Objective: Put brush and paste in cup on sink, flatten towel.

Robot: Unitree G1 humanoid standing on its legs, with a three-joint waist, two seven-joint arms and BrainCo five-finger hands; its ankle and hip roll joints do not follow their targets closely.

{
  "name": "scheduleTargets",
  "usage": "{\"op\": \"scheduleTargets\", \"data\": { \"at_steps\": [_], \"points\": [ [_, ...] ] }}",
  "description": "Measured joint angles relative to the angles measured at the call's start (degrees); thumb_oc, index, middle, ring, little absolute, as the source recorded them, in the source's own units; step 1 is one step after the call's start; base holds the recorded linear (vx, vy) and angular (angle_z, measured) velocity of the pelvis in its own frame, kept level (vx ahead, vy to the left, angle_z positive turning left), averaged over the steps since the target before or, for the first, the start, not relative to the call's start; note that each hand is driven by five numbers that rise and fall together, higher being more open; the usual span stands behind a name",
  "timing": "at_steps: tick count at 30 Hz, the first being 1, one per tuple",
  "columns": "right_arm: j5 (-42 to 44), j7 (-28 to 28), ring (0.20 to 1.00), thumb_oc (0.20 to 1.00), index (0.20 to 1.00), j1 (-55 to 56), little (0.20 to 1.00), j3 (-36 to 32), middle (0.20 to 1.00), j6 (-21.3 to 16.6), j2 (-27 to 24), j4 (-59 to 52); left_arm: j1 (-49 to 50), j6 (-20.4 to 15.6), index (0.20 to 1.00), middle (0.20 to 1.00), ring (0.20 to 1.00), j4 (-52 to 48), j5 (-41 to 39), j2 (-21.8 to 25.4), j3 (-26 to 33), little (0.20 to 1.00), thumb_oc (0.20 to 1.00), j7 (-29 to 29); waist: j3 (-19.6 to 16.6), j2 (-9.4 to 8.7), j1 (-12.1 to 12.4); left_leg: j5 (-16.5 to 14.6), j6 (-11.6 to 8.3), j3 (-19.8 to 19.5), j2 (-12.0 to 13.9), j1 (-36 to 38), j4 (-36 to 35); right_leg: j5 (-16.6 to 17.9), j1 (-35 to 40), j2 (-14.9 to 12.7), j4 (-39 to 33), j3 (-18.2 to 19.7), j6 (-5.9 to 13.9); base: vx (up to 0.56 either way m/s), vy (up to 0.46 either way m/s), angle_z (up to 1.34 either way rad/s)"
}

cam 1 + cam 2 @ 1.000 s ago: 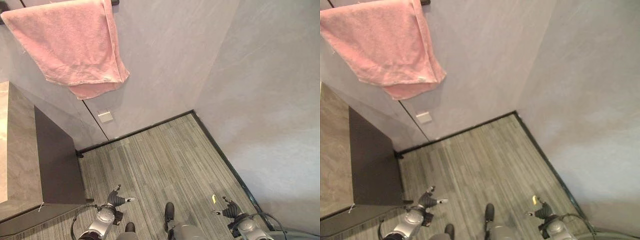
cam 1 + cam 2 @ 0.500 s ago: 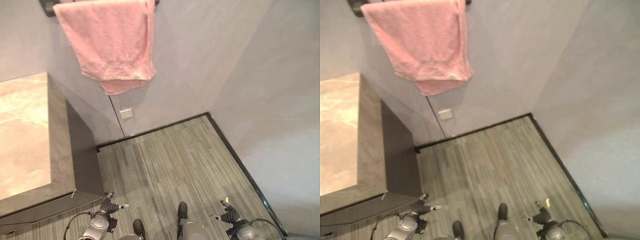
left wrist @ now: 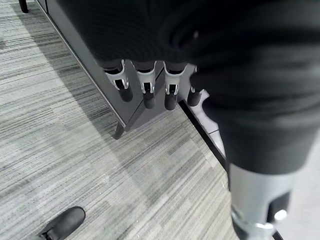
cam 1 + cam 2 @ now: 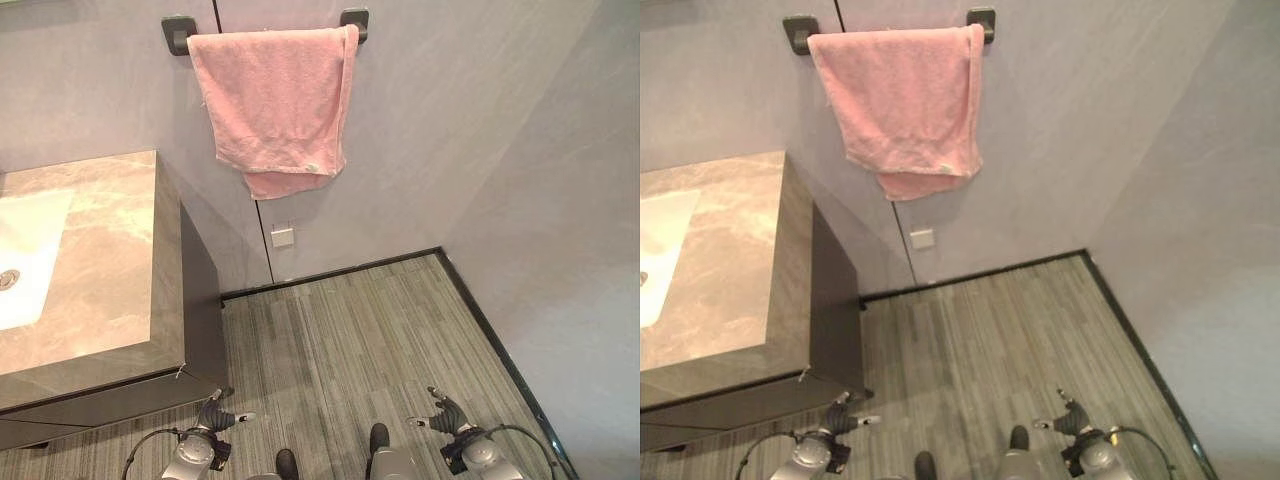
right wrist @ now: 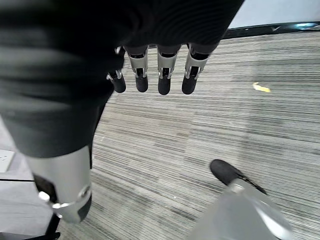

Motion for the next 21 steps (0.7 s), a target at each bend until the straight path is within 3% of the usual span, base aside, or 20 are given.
{"op": "scheduleTargets", "data": {
  "at_steps": [1, 2, 4, 5, 6, 9, 10, 14, 16, 21],
  "points": [
    [0.0, 0.0, 1.000, 1.000, 1.000, 0.1, 1.000, 0.1, 1.000, 0.0, 0.1, 0.1, -0.1, 0.0, 1.000, 1.000, 1.000, 0.0, 0.0, 0.0, 0.0, 1.000, 1.000, 0.0, 0.1, 0.13, 0.1, 0.0, 0.30, 0.1, 0.5, -0.3, 0.2, -0.2, -0.1, 0.1, 0.1, 0.0, 0.15, 0.02, -0.022, 0.05],
    [0.0, 0.2, 1.000, 1.000, 1.000, 0.1, 1.000, 0.7, 1.000, 0.0, 0.2, 0.4, 0.0, 0.0, 1.000, 1.000, 1.000, 0.0, 0.0, 0.0, 0.0, 1.000, 1.000, 0.0, 0.3, 0.58, -0.2, 0.0, 0.42, -0.4, 1.4, -0.5, 0.3, -5.0, -0.7, 2.3, 4.1, 2.8, -0.06, 0.04, -0.029, 0.08],
    [0.1, 0.6, 1.000, 1.000, 1.000, 0.5, 1.000, 1.1, 1.000, -0.1, 0.2, 0.6, 0.0, 0.0, 1.000, 1.000, 1.000, 0.0, 0.0, 0.0, 0.1, 1.000, 1.000, -0.1, 0.3, 0.79, -0.7, 0.7, -0.45, -1.7, 2.1, -0.3, -0.1, -9.4, 0.9, 5.8, 5.5, 4.6, -0.73, 0.04, -0.057, 0.21],
    [0.1, 1.1, 1.000, 1.000, 1.000, 1.0, 1.000, 1.1, 1.000, -0.1, 0.3, 0.8, 0.2, 0.1, 1.000, 1.000, 1.000, 0.0, 0.0, 0.1, 0.1, 1.000, 1.000, -0.1, 0.1, 0.52, -0.7, 1.1, -1.01, -2.3, 2.1, -0.3, -0.2, -11.0, 2.7, 6.9, 3.2, 5.4, -2.00, 0.03, -0.086, 0.26],
    [0.2, 1.2, 1.000, 1.000, 1.000, 1.0, 1.000, 1.1, 1.000, -0.2, 0.4, 1.7, 0.2, 0.1, 1.000, 1.000, 1.000, 0.2, 0.0, 0.0, 0.0, 1.000, 1.000, -0.1, 0.0, 0.26, -0.7, 1.5, -1.66, -2.6, 1.9, -0.2, -0.2, -11.3, 4.6, 6.7, 0.5, 5.4, -2.66, 0.05, -0.143, 0.22],
    [0.2, 1.3, 1.000, 1.000, 1.000, -0.7, 1.000, 1.1, 1.000, 0.0, 0.4, 5.6, 0.0, 0.1, 1.000, 1.000, 1.000, 2.7, 0.0, -0.7, 0.1, 1.000, 1.000, -0.1, -0.5, 1.79, -0.7, 2.1, -2.93, -3.7, 3.8, 1.7, -0.9, -11.2, 8.4, 8.6, -3.0, 4.0, -3.79, 0.04, -0.146, 0.14],
    [0.6, 1.3, 1.000, 1.000, 1.000, -1.1, 1.000, 1.1, 1.000, 0.0, 0.3, 5.4, 1.9, 0.1, 1.000, 1.000, 1.000, 2.5, -0.1, -0.8, 0.0, 1.000, 1.000, -0.1, -4.1, 2.75, 0.6, 3.1, -5.51, -4.7, 7.2, 1.5, -1.6, -13.5, 6.4, 11.8, -0.3, 2.6, -7.31, 0.07, -0.104, 0.12],
    [11.7, 1.5, 1.000, 1.000, 1.000, -2.9, 1.000, -6.0, 1.000, 0.4, 1.8, 16.0, -0.4, 1.7, 1.000, 1.000, 1.000, 15.2, -0.8, -3.0, 4.3, 1.000, 1.000, -0.1, -4.3, 3.04, 0.5, 2.8, -6.19, -5.1, 6.8, 4.7, -1.9, -15.1, 8.8, 11.0, 1.3, 2.0, -7.57, 0.15, -0.045, 0.07],
    [13.3, 1.5, 1.000, 1.000, 1.000, -1.1, 1.000, -8.3, 1.000, 1.0, 1.1, 17.3, 2.1, 2.5, 1.000, 1.000, 1.000, 16.6, -0.8, -2.9, 5.6, 1.000, 1.000, -0.1, -6.0, 3.61, 0.5, 2.4, -6.23, -4.6, 7.0, 5.4, -2.5, -15.9, 9.0, 11.0, 1.3, 2.1, -7.86, 0.07, -0.028, -0.08],
    [13.6, 2.2, 1.000, 1.000, 1.000, 0.4, 1.000, -8.9, 1.000, 1.4, 1.4, 19.2, 4.6, 3.0, 1.000, 1.000, 1.000, 16.9, -1.1, -2.7, 5.6, 1.000, 1.000, -0.3, -6.2, 3.64, 0.7, 2.4, -6.14, -4.5, 7.6, 5.6, -3.1, -16.0, 8.8, 11.7, 1.2, 2.1, -8.10, 0.07, -0.022, -0.03]
  ]
}}
